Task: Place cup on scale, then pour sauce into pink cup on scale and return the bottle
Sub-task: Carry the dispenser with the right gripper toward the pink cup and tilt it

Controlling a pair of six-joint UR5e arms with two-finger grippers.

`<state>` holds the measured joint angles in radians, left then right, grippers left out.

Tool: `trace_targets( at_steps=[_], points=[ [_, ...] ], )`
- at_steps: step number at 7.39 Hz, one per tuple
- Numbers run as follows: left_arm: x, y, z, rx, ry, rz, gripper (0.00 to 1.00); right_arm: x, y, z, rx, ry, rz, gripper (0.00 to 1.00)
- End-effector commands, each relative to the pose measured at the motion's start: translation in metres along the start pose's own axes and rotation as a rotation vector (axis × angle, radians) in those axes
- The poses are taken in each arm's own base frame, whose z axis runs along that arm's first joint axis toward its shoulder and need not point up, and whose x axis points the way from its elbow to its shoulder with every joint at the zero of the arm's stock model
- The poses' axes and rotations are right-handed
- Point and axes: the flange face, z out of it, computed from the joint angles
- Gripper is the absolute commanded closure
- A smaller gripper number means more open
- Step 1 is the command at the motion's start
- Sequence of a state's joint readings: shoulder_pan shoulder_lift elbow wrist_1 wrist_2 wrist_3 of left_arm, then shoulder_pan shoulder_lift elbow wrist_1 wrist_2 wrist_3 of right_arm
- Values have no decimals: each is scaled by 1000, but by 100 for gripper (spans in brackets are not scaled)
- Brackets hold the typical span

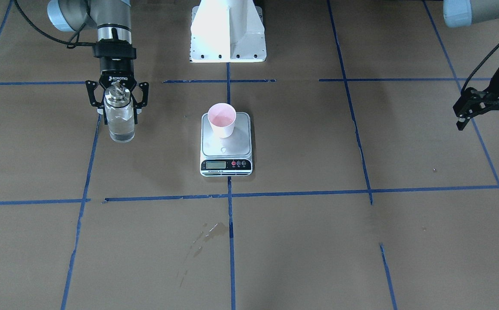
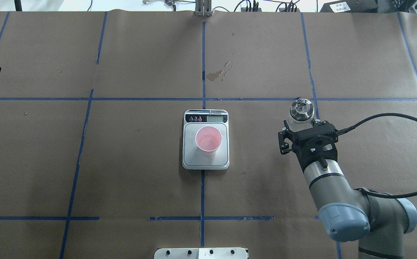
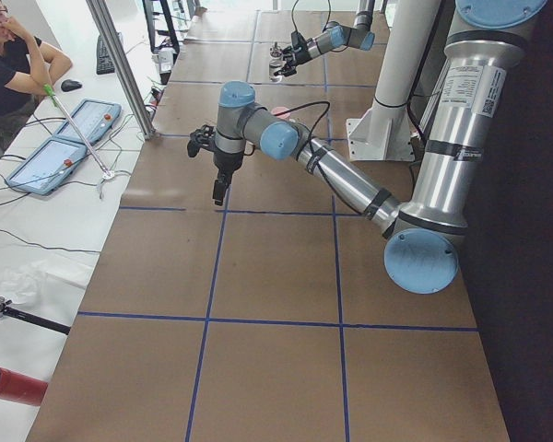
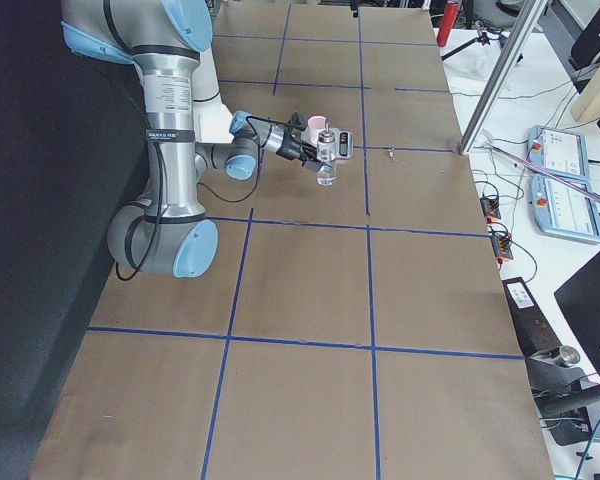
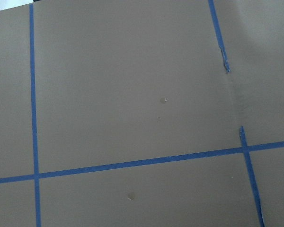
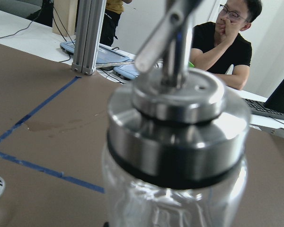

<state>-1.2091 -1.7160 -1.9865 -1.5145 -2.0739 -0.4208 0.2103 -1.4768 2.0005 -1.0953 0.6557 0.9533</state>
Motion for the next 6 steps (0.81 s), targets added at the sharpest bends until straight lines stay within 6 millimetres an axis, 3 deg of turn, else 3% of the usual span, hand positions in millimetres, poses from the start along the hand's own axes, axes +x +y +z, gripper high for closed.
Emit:
trace_targets(
  at_steps=[1, 3, 5, 6],
  points=[
    [-59, 15, 10, -21, 27, 45, 0, -34, -30, -9, 70, -4, -272, 100],
    [-131, 41, 49, -52, 77, 103, 0, -44, -38, -8, 68, 9, -420, 100],
    [-157, 51, 73, -37, 75, 132, 0, -78, -51, -2, 37, 109, -639, 100],
    [-157, 48, 69, -29, 76, 128, 0, -94, -59, 0, 3, 185, -776, 100]
  ],
)
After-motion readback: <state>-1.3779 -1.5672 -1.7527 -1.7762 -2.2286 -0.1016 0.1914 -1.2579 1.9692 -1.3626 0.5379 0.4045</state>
